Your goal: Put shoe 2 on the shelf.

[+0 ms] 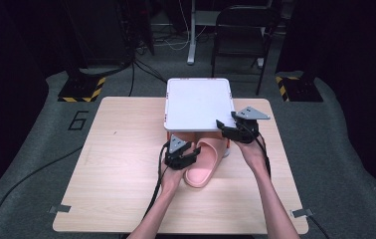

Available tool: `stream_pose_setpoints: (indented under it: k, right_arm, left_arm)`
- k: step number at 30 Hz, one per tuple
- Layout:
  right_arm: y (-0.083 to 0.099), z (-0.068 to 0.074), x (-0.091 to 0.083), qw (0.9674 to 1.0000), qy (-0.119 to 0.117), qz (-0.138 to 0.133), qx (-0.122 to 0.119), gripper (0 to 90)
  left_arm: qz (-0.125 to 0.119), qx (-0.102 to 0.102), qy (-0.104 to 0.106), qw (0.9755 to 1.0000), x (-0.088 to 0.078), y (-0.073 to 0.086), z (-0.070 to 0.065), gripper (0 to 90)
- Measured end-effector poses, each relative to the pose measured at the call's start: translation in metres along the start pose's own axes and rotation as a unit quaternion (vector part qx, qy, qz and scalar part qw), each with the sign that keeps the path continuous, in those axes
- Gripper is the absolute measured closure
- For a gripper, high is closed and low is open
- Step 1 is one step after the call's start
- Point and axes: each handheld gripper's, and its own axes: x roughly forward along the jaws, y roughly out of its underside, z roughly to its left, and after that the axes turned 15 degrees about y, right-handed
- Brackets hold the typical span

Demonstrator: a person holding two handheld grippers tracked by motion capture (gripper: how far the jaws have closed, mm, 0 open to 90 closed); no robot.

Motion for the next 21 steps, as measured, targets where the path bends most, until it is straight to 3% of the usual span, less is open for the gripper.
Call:
stream_pose_setpoints:
  k: [2,6,8,13,15,19,21]
  right_arm:
    - [0.0,0.0,0.0,1.0,0.0,0.0,0.0,30.4]
    - [0.001,-0.001,0.0,1.0,-0.001,-0.004,0.005,30.4]
    - [0.0,-0.001,0.0,1.0,-0.001,-0.001,0.002,30.4]
    - [0.0,-0.001,0.0,1.0,-0.002,-0.001,0.003,30.4]
    - [0.0,0.0,0.001,1.0,-0.001,-0.003,0.004,30.4]
    - [0.0,0.0,0.0,1.0,0.0,-0.001,0.001,30.4]
    - [0.0,-0.001,0.0,1.0,0.001,-0.002,0.002,30.4]
  left_arm:
    - [0.008,0.012,-0.002,0.9999,0.008,-0.004,-0.003,61.9]
    - [0.014,-0.001,-0.021,0.9997,0.017,-0.006,-0.001,74.5]
    - [0.01,0.003,-0.041,0.9991,0.018,-0.003,0.001,79.4]
    - [-0.01,-0.005,-0.081,0.9966,0.015,-0.002,0.001,82.4]
    - [-0.015,-0.022,-0.093,0.9953,0.015,-0.001,0.0,81.8]
    - [-0.026,-0.026,-0.068,0.997,0.015,0.001,0.0,71.4]
    - [-0.02,-0.01,-0.043,0.9988,0.011,0.001,0.002,63.1]
